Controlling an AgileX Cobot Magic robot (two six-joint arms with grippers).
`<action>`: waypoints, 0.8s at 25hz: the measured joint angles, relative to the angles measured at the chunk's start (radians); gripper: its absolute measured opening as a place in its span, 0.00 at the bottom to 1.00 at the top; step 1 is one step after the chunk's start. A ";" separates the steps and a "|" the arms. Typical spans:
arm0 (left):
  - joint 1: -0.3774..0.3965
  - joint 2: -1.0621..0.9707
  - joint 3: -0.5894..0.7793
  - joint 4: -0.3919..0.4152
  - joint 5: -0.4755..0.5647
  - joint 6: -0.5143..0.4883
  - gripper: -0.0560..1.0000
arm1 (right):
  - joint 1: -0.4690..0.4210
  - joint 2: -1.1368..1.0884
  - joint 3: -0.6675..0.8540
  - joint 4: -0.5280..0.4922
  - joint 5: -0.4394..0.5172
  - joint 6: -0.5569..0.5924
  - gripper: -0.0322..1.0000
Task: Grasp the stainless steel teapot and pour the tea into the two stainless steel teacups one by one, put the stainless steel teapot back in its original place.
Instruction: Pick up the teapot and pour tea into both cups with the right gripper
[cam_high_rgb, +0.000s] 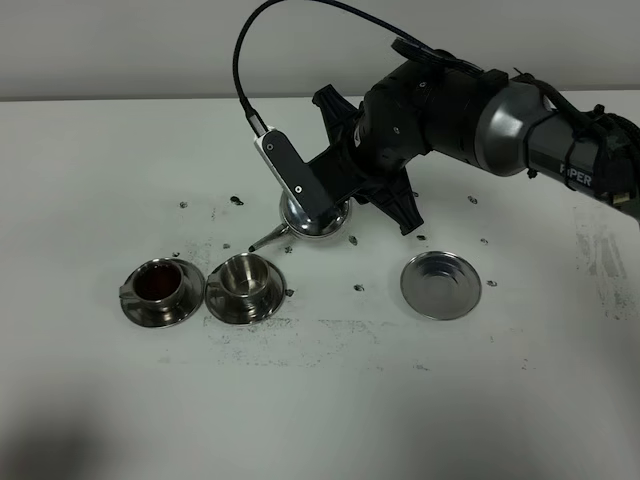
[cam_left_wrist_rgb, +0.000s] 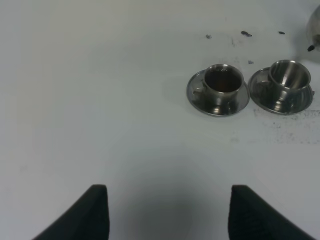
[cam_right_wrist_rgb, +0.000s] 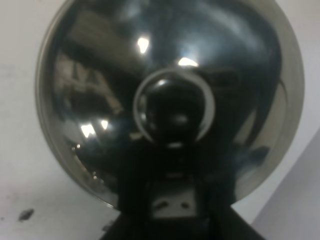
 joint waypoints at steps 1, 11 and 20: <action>0.000 0.000 0.000 0.000 0.000 0.000 0.54 | 0.002 0.001 0.000 -0.008 -0.005 0.004 0.23; 0.000 0.000 0.000 0.000 0.000 0.000 0.54 | 0.051 0.030 0.000 -0.108 -0.022 0.055 0.23; 0.000 0.000 0.000 0.000 0.000 0.000 0.54 | 0.072 0.033 0.000 -0.220 -0.049 0.079 0.23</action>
